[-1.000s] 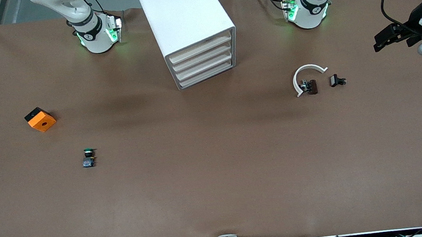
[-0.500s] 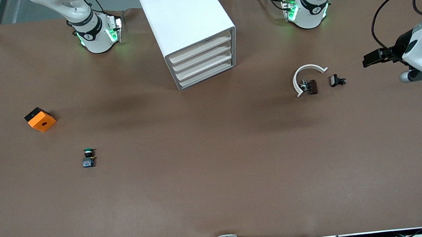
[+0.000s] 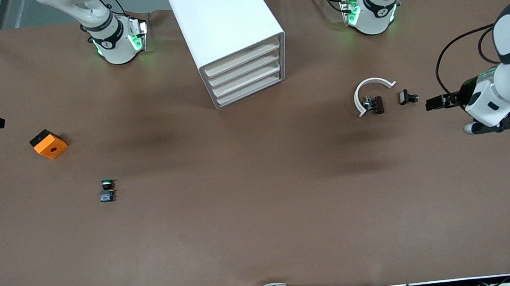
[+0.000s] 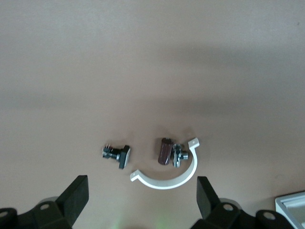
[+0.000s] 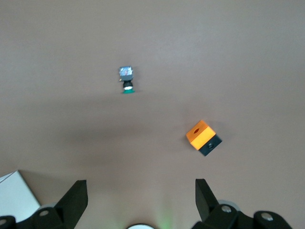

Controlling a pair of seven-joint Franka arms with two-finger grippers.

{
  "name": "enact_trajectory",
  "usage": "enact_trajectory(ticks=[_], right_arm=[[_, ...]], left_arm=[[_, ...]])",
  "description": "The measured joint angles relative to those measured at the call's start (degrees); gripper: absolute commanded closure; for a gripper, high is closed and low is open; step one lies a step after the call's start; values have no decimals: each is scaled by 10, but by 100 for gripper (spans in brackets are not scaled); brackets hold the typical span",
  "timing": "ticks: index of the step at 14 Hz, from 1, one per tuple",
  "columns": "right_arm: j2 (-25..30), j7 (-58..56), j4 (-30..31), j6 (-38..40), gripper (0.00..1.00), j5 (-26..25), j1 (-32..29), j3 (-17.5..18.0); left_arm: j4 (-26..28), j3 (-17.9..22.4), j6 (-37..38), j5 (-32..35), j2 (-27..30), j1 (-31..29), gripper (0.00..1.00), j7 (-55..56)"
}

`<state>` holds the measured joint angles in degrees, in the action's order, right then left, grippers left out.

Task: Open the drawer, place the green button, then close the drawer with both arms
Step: 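Reach the right gripper to the button while the left gripper nears the drawer, then grasp the button with the right gripper while the left gripper grips the drawer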

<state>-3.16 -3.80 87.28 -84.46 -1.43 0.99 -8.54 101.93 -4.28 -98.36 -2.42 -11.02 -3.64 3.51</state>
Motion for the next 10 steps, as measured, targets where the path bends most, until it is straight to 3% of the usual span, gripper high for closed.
enact_trajectory(ticks=[4, 10], right_arm=[[-50, 0, 1, -21, 0, -2, -9, -3], [-66, 5, 15, -56, 0, 0, -8, 2]], left_arm=[[0, -2, -35, -1, -40, 18, 0, 35], [-15, -5, -47, -29, -60, 74, 0, 220]])
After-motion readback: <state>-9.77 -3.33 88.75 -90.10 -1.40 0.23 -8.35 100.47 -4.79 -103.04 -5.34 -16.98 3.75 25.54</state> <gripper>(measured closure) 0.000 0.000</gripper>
